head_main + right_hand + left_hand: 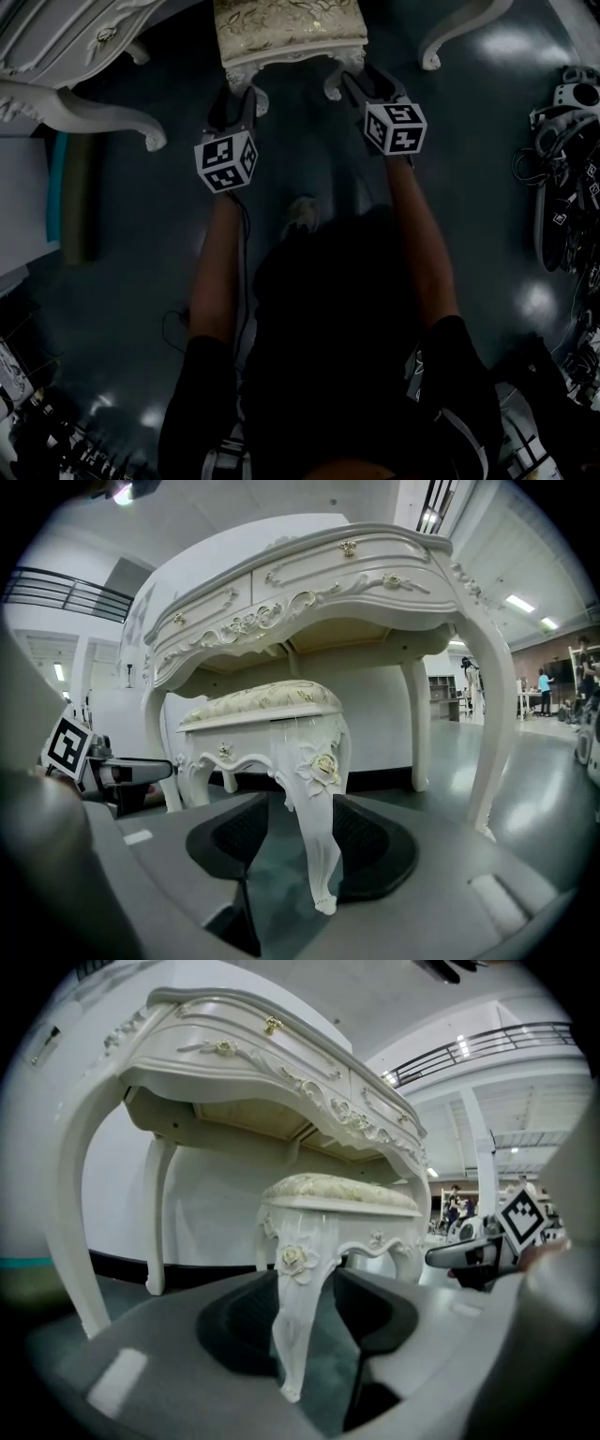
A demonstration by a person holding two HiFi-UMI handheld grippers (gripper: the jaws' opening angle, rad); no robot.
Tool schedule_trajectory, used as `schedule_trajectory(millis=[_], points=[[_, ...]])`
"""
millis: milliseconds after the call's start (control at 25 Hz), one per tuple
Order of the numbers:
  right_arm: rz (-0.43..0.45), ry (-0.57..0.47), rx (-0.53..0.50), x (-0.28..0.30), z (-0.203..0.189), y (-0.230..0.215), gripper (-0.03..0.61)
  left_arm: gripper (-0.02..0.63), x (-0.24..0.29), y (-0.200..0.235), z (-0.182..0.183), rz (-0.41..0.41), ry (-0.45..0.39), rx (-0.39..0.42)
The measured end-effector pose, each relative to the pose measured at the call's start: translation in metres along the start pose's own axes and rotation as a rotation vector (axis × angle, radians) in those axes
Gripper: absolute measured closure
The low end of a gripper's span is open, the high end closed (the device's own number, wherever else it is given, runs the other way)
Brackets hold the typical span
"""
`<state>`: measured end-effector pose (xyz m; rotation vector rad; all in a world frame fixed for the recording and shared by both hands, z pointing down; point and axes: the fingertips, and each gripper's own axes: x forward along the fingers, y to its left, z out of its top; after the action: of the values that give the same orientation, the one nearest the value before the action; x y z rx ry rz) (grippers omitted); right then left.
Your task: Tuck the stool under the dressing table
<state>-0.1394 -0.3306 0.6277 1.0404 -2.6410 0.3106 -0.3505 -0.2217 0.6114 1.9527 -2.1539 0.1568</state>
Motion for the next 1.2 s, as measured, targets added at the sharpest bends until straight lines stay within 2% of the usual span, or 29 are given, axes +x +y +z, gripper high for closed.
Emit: schedule_trajectory(millis=[120,240,360,440,640,840,1200], points=[[-0.016,0.004,0.006,-0.006,-0.003,0.001,0.381,0.538,-0.010,0.001,0.007,0.041,-0.024,0.018],[-0.019,0.012,0.010,-0.007,-0.006,0.004,0.388,0.601,-0.013,0.001,0.006,0.051,-0.019,0.018],[-0.021,0.015,0.026,-0.006,-0.007,0.006,0.400,0.604,-0.012,-0.001,0.002,0.041,-0.001,0.015],[-0.031,0.020,0.038,-0.006,-0.008,0.007,0.430,0.604,-0.011,-0.002,-0.002,0.036,0.015,0.013],[-0.064,0.081,0.074,-0.006,-0.016,0.013,0.575,0.606,-0.015,-0.004,-0.004,0.039,0.071,-0.011],[-0.054,0.175,0.122,-0.011,-0.014,0.029,0.580,0.606,-0.024,-0.008,0.017,0.033,0.126,-0.044],[-0.042,0.309,0.206,-0.032,0.021,0.056,0.581,0.606,-0.046,-0.015,0.079,0.041,0.239,-0.079]])
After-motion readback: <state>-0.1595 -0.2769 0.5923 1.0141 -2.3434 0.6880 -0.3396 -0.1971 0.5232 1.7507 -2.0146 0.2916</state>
